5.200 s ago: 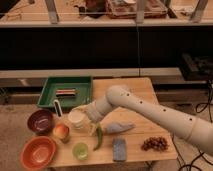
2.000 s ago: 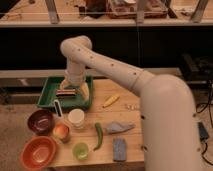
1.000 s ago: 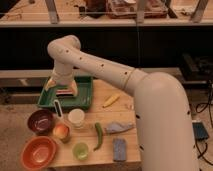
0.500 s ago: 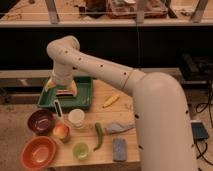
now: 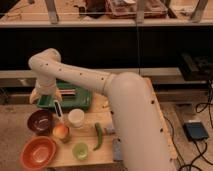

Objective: Stack bowls on top of each other

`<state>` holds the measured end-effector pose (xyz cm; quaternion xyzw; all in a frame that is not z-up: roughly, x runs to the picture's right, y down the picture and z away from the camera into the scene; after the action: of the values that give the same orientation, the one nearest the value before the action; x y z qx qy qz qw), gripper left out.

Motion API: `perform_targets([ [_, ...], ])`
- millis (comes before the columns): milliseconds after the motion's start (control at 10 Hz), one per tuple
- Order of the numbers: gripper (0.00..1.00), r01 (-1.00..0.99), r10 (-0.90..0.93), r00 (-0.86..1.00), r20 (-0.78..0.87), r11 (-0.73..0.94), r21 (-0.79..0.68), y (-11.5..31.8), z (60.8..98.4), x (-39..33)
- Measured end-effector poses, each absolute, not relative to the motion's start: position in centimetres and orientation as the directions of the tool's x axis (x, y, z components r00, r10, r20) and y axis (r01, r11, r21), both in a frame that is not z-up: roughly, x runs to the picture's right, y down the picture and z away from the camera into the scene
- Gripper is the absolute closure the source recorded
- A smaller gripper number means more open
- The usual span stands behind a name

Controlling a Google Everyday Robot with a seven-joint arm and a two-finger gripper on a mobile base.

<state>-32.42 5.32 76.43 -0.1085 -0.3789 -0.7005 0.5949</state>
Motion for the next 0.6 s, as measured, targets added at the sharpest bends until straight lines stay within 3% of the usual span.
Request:
perform_targets([
  [300,0.2,0.875,-0.714,-0.387,0.583,-0.086,0.476,8.9,78.4,-35.4],
  [600,0.2,0.875,-0.694,-0.396,0.601,-0.088,0.475,10.3,78.8,-33.9],
])
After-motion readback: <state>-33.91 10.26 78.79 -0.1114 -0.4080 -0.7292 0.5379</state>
